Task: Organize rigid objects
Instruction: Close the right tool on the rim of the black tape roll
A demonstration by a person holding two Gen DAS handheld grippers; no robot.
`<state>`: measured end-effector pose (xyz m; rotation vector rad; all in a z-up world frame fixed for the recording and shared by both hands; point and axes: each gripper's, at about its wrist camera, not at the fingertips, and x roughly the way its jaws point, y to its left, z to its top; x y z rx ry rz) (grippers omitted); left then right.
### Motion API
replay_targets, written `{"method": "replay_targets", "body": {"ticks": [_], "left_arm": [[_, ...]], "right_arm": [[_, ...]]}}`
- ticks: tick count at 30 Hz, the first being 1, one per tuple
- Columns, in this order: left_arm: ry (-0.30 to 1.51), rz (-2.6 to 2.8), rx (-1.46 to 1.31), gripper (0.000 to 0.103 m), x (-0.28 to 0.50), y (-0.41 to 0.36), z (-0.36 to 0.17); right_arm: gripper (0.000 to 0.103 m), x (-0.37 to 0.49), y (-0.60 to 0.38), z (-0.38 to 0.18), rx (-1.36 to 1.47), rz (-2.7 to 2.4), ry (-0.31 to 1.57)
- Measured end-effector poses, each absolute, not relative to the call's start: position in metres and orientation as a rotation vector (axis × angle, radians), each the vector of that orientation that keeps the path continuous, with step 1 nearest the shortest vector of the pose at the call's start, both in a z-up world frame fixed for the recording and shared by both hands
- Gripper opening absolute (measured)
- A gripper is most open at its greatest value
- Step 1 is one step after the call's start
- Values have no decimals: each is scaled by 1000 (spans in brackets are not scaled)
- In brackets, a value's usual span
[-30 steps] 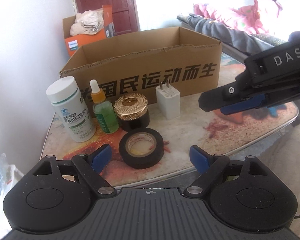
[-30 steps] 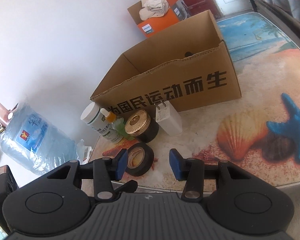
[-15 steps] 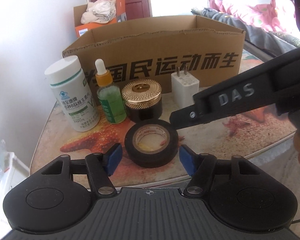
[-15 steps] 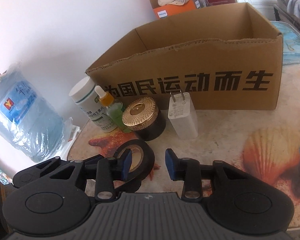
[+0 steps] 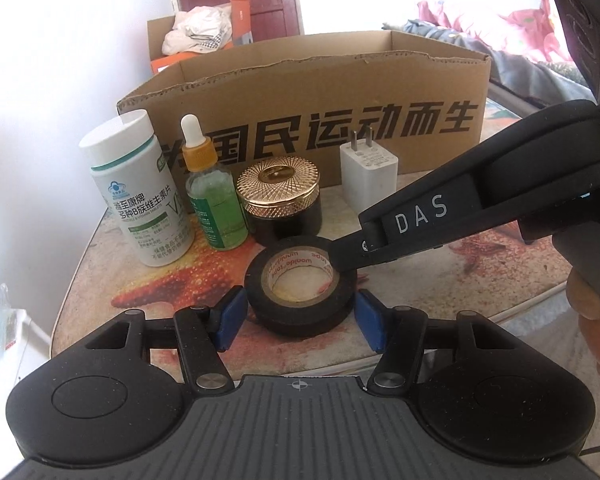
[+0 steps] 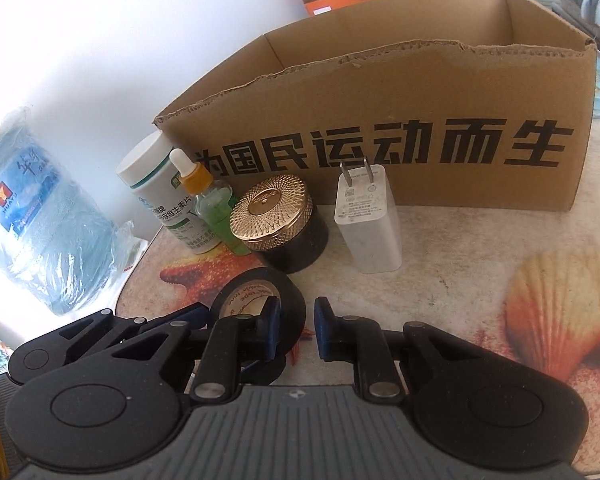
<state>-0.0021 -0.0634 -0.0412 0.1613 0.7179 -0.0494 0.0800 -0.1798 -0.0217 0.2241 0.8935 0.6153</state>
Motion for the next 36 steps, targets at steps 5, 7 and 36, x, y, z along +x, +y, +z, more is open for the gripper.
{"method": "replay_targets", "body": {"ticks": [5,7,36], "left_arm": [[721,-40,170,59,2,-67,-43],[728,-36,175,59,2,-70,-42],[810,-77,148,70,14,-101,-32]], "right_arm": [[20,81,-184,-21,234,629,901],[20,81,-186,-21,237,636,911],[41,89,-217,-17,345,660,945]]}}
